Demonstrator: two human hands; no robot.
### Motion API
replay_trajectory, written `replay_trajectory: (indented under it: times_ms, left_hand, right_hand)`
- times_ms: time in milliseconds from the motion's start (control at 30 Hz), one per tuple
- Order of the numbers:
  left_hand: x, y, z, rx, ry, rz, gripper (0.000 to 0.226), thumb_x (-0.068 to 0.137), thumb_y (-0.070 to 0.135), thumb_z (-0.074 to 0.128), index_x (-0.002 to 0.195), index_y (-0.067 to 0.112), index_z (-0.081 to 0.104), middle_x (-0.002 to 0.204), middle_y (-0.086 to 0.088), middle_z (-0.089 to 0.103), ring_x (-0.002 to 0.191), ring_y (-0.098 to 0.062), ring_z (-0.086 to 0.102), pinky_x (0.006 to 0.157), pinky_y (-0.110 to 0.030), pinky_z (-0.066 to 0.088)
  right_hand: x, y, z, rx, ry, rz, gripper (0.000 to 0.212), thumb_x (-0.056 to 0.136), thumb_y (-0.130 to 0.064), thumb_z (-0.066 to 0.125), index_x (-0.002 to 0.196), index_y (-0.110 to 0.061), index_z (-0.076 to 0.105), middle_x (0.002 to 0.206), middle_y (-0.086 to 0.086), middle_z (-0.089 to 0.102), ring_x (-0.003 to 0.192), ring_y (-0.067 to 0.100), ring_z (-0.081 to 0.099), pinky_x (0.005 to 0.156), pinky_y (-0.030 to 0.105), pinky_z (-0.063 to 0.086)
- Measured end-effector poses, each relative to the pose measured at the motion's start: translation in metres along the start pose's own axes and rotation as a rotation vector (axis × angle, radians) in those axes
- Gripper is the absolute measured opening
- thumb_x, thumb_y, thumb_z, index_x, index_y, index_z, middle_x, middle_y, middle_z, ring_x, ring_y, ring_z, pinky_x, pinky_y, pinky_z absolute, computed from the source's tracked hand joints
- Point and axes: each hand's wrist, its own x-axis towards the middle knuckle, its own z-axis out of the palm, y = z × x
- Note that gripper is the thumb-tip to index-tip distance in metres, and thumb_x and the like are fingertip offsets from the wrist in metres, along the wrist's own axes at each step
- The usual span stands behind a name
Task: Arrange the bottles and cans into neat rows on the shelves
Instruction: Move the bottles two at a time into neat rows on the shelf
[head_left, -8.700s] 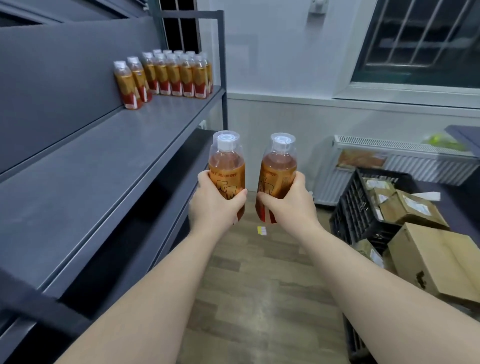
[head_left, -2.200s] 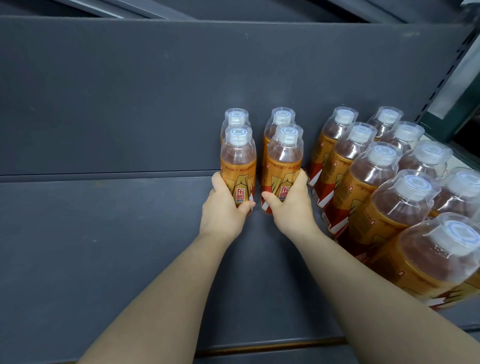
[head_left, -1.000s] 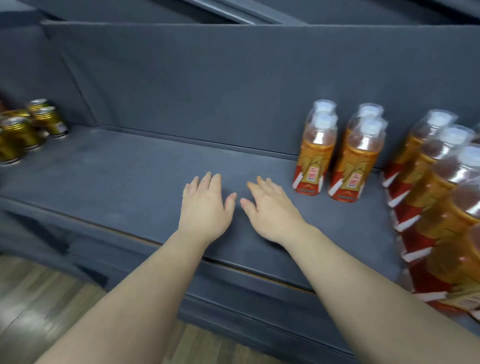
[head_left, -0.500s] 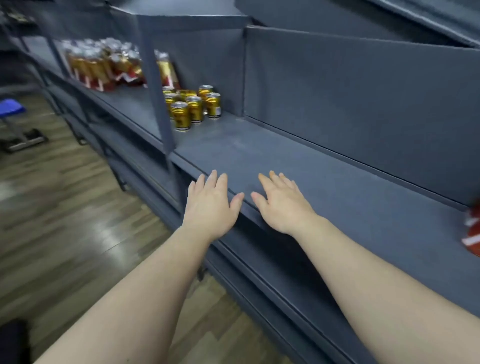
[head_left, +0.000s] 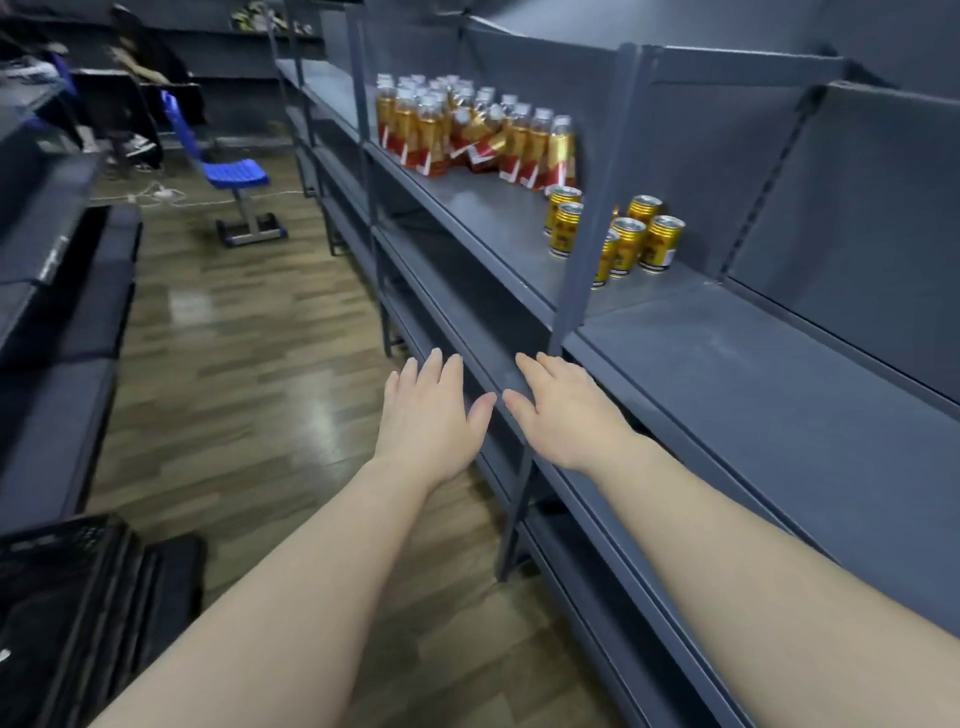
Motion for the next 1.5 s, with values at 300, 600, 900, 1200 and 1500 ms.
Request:
replay_trajectory:
  times_ms: [300, 600, 900, 1200, 1500]
  left_hand:
    - [0.053, -0.087, -0.012, 0.023, -0.01, -0.167, 0.067, 0.102, 0.054, 0.033, 0.154, 0.012, 0.027, 0.164, -0.008, 0.021, 0.151, -0.033, 0.015, 0.122, -0.046, 0.013]
    - [0.148, -0.142, -0.034, 0.091, 0.008, -0.302, 0.062, 0.103, 0.052, 0.033, 0.15, 0.013, 0.032, 0.164, -0.008, 0.021, 0.151, -0.034, 0.015, 0.122, -0.045, 0.012]
    - [0.232, -0.177, -0.035, 0.1, 0.007, -0.34, 0.065, 0.103, 0.053, 0.031, 0.154, 0.015, 0.027, 0.165, -0.008, 0.018, 0.152, -0.033, 0.013, 0.123, -0.045, 0.01]
    - [0.337, -0.229, -0.031, 0.075, -0.004, -0.246, 0.063, 0.103, 0.052, 0.031, 0.153, 0.014, 0.028, 0.165, -0.008, 0.019, 0.151, -0.034, 0.014, 0.122, -0.045, 0.011]
    - [0.443, -0.289, -0.041, 0.048, -0.02, -0.145, 0.061, 0.103, 0.05, 0.032, 0.152, 0.014, 0.029, 0.165, -0.007, 0.02, 0.151, -0.034, 0.016, 0.122, -0.046, 0.012]
  right_hand:
    - [0.106, -0.067, 0.026, -0.004, -0.095, -0.153, 0.057, 0.107, -0.046, 0.029, 0.155, -0.015, 0.026, 0.158, 0.011, 0.03, 0.148, 0.029, 0.02, 0.119, 0.04, 0.017]
    - [0.24, -0.092, 0.029, 0.038, -0.101, -0.274, 0.061, 0.106, -0.047, 0.03, 0.158, -0.017, 0.02, 0.162, 0.013, 0.026, 0.151, 0.03, 0.016, 0.122, 0.043, 0.016]
    - [0.34, -0.098, 0.03, 0.066, -0.123, -0.282, 0.063, 0.105, -0.05, 0.028, 0.159, -0.02, 0.017, 0.166, 0.011, 0.016, 0.153, 0.027, 0.008, 0.124, 0.044, 0.01]
    - [0.435, -0.113, 0.032, 0.044, -0.116, -0.197, 0.06, 0.106, -0.047, 0.029, 0.158, -0.017, 0.02, 0.163, 0.011, 0.022, 0.152, 0.028, 0.012, 0.123, 0.041, 0.013]
    - [0.536, -0.139, 0.026, 0.023, -0.073, -0.101, 0.062, 0.107, -0.047, 0.029, 0.159, -0.016, 0.018, 0.165, 0.011, 0.018, 0.153, 0.029, 0.01, 0.123, 0.042, 0.012]
